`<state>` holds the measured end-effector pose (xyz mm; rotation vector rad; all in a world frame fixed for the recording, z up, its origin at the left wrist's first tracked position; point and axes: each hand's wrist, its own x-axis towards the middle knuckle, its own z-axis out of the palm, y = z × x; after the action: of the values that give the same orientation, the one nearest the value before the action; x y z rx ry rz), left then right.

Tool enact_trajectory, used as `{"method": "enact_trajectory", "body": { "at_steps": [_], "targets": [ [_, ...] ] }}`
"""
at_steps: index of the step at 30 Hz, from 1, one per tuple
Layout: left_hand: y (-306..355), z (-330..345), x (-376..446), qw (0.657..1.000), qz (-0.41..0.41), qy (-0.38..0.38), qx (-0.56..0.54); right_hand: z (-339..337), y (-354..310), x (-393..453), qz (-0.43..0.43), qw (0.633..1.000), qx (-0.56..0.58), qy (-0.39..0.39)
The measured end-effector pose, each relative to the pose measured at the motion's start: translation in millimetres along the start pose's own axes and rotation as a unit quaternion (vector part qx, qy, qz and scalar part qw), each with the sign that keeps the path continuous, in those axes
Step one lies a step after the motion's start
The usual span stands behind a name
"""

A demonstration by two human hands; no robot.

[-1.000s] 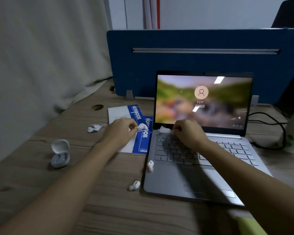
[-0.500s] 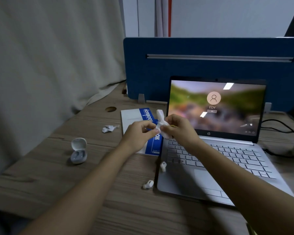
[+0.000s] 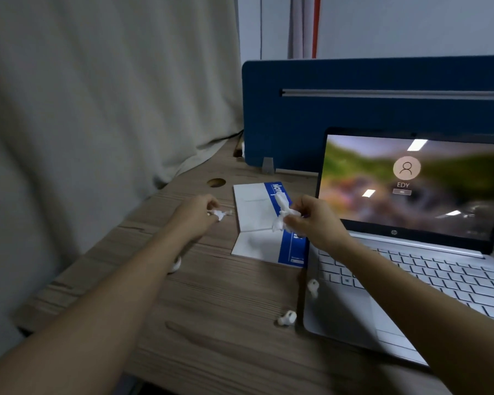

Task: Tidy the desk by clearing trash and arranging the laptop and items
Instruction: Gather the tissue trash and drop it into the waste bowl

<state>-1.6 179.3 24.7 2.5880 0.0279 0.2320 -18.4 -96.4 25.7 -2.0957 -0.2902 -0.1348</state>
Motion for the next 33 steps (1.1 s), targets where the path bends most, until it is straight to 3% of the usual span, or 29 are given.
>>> {"method": "enact_trajectory", "body": {
  "at_steps": [4,12,19,23,27,33],
  "targets": [
    [-2.1,-1.6,17.9,0.994,0.026,-0.022,0.101,1.6,7.2,7.9,-0.005,1.0,-0.025,-0.006],
    [-3.1,11.3,37.4,0.991,0.028,-0.071,0.11,6.2,16.6,22.4,0.006,0.999,-0.037,-0.005],
    [-2.8,20.8,34.9,0.993,0.03,-0.02,0.116,7.8,17.7,22.0,0.023,0.999,-0.035,0.0],
    [23.2,19.3,22.9,0.995,0.008,-0.007,-0.095,5.4,10.8,17.2,0.024,1.0,-0.01,0.011],
    [65.4,27.3,-1.5,0.933,0.005,-0.112,-0.342,3.2,-1.0,8.5,0.025,0.998,0.053,0.018],
    [96.7,39.9,-28.2,0.856,-0.008,-0.199,-0.477,-10.4,-7.0,-13.7,0.004,0.995,0.102,0.013]
  ]
}}
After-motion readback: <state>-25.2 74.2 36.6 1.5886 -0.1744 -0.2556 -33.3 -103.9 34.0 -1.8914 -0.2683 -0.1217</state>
